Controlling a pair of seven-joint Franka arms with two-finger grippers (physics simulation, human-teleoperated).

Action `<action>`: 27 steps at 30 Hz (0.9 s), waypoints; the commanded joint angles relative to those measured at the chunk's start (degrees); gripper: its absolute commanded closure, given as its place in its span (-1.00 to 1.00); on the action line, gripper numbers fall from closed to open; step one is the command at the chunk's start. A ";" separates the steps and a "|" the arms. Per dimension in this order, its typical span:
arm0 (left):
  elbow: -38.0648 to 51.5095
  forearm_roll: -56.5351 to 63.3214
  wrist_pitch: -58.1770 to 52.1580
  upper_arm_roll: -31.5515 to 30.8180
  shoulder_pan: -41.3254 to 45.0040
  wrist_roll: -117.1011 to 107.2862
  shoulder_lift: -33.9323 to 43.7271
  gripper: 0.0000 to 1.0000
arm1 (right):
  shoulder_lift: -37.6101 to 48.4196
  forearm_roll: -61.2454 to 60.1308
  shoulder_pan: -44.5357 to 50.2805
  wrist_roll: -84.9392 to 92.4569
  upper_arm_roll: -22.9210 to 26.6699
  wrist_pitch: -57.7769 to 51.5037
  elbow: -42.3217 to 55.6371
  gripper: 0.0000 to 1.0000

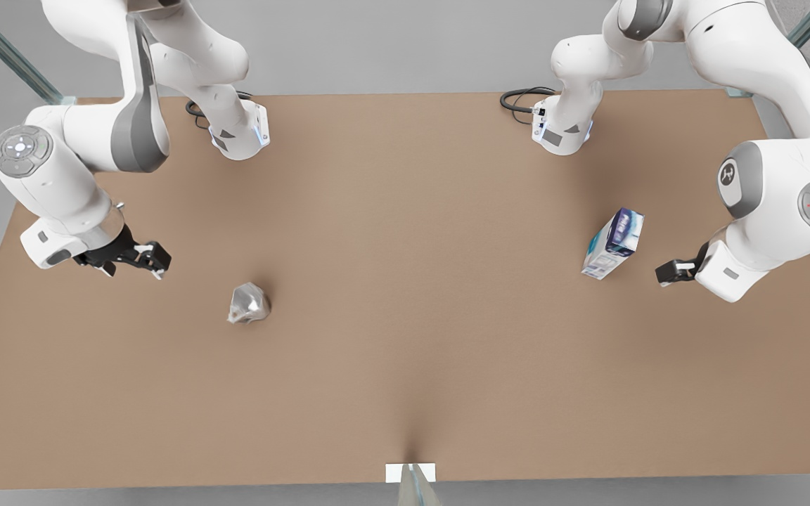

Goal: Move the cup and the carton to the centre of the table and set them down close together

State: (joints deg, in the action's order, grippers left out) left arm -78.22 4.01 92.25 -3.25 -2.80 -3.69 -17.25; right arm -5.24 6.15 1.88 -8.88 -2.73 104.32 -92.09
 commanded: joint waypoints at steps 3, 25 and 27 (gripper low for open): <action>-0.17 0.03 -0.93 0.08 0.07 0.18 1.86 -1.00 | -1.27 0.09 0.75 -0.17 0.00 -0.52 0.15 -1.00; -0.61 0.03 -4.19 0.17 0.07 0.53 4.94 -1.00 | -16.21 -0.43 1.99 -1.57 -0.26 37.01 -25.69 -1.00; -0.61 0.03 -4.19 0.09 0.07 0.44 5.21 -1.00 | -16.03 -0.43 2.07 -1.49 -0.35 37.01 -26.92 -1.00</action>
State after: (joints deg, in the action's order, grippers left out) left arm -78.79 4.04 88.07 -3.15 -2.71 -3.25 -11.96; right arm -21.28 5.72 4.06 -10.33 -3.08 141.33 -119.42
